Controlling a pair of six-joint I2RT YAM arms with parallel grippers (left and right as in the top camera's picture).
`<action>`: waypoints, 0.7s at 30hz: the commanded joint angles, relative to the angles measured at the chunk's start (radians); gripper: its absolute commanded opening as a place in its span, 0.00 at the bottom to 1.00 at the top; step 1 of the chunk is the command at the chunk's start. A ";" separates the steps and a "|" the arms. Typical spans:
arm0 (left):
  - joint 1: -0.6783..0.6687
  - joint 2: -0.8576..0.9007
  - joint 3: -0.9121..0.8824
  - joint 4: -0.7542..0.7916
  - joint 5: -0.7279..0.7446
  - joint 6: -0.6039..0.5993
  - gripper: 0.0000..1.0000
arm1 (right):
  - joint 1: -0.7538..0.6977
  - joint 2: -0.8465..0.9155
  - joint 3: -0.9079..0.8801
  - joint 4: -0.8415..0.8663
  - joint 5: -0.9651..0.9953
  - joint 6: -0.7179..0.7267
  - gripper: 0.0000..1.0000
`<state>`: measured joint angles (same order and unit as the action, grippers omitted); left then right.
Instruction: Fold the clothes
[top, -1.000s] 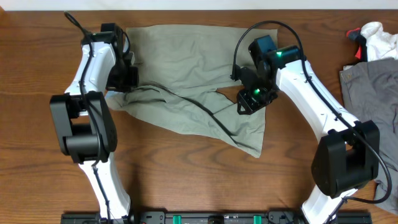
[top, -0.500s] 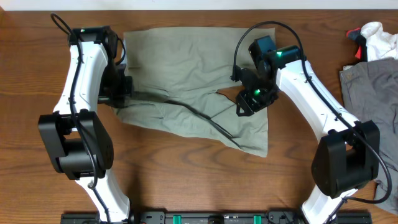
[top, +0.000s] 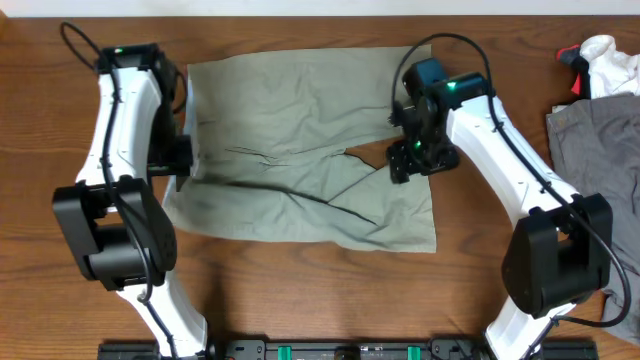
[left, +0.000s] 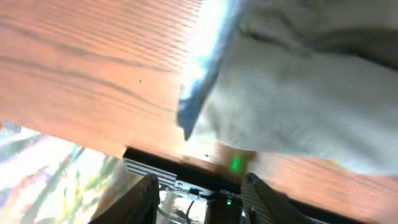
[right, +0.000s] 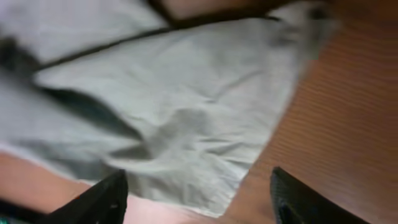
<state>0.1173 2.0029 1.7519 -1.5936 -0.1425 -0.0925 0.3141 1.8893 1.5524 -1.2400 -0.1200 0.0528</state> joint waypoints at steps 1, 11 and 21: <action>0.027 0.003 0.012 -0.006 -0.026 -0.042 0.45 | -0.042 -0.015 -0.003 0.003 0.060 0.118 0.73; 0.031 0.003 0.011 0.130 0.319 0.097 0.28 | -0.047 -0.006 -0.071 0.074 -0.093 0.027 0.38; 0.030 -0.161 0.011 0.137 0.326 0.099 0.11 | -0.080 0.000 -0.358 0.303 -0.098 0.234 0.17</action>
<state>0.1440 1.9656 1.7493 -1.4487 0.1593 -0.0132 0.2523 1.8904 1.2350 -0.9672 -0.2081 0.2272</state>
